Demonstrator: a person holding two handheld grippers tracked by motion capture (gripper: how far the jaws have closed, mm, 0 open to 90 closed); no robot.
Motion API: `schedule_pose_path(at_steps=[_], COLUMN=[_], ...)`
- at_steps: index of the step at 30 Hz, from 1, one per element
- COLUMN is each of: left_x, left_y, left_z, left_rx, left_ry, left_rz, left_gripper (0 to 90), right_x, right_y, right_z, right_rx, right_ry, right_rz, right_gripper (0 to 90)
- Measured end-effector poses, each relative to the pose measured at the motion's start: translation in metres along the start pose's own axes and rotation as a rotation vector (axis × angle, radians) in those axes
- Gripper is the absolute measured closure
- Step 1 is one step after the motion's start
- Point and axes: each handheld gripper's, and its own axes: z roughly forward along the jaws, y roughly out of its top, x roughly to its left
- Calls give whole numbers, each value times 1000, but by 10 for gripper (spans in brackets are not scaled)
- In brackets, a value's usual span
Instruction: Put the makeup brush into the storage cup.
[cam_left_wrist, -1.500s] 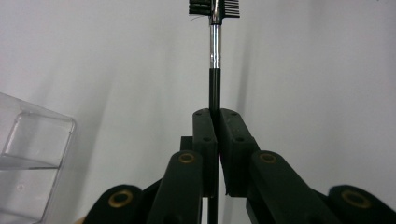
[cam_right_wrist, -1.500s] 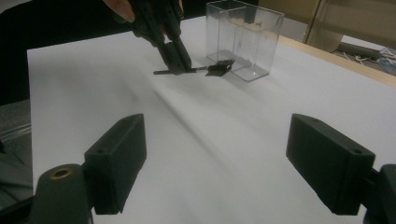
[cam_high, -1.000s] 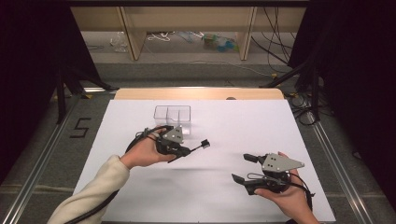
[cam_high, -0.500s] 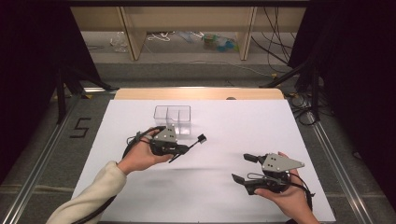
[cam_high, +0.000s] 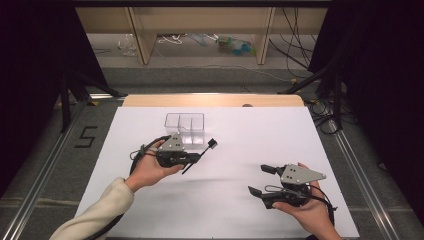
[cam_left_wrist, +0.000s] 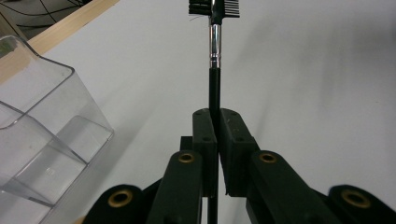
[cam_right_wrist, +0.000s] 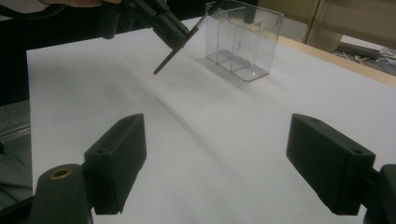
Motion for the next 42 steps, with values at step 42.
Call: schedule_pose_path(at_steps=[42], left_x=[1], left_y=[-11], left_z=[-15], left_rx=[-136], left_ry=[92], left_rz=[-77], left_gripper=[854], right_x=[0], right_y=[0], right_z=[0], right_rx=[-14], right_ry=[-1], right_rz=[0], right_gripper=[210])
